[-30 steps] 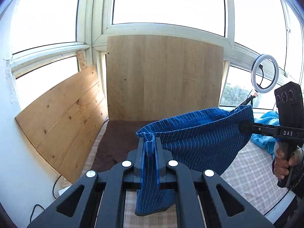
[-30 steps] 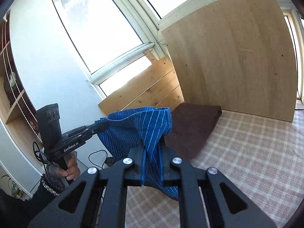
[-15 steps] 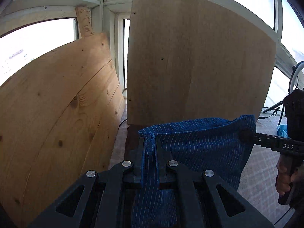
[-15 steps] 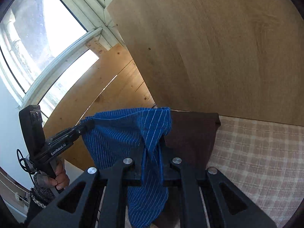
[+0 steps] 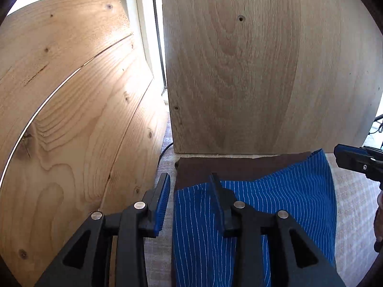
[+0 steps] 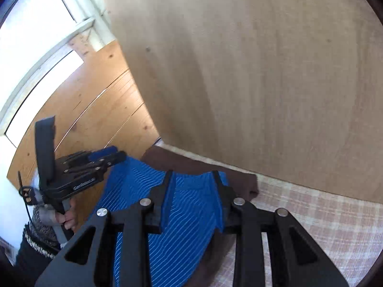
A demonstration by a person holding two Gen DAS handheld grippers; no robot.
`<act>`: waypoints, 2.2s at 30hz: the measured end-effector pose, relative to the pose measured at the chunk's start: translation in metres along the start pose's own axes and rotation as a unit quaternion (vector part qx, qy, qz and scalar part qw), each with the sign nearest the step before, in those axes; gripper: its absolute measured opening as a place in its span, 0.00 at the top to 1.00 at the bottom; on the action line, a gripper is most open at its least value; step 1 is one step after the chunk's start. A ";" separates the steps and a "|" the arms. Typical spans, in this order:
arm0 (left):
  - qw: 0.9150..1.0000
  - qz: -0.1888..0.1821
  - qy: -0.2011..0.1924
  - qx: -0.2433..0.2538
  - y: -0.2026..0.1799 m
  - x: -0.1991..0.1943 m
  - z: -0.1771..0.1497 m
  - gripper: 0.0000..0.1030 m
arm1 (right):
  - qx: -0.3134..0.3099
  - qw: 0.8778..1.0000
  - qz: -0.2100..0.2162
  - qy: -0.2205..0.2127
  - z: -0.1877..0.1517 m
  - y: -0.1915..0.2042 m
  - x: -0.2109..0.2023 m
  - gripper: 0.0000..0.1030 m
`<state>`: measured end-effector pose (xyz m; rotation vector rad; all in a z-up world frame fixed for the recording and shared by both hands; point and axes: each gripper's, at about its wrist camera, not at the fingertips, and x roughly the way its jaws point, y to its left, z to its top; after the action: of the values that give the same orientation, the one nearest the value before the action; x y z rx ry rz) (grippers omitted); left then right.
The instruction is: Fold clothes
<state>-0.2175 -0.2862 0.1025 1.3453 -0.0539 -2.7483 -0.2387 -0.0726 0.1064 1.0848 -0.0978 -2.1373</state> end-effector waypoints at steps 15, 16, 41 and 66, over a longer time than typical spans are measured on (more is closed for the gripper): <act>0.998 -0.021 0.015 -0.048 0.004 -0.057 -0.068 0.68 | -0.008 0.999 0.033 0.026 -0.050 0.027 -0.028 0.72; 0.999 -0.014 0.020 -0.041 0.001 -0.058 -0.075 0.68 | -0.021 0.998 0.046 0.031 -0.062 0.038 -0.036 0.72; 0.995 0.034 -0.018 -0.096 -0.097 -0.265 -0.195 0.25 | -0.018 0.993 -0.118 -0.016 -0.194 0.067 -0.244 0.37; 0.962 0.112 -0.033 -0.249 -0.279 -0.396 -0.310 0.24 | -0.150 0.988 -0.042 -0.007 -0.306 0.010 -0.389 0.36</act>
<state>0.2530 0.0283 0.2054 1.0384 0.4239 -2.3900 0.1382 0.2411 0.1758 0.9101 0.2593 -2.1497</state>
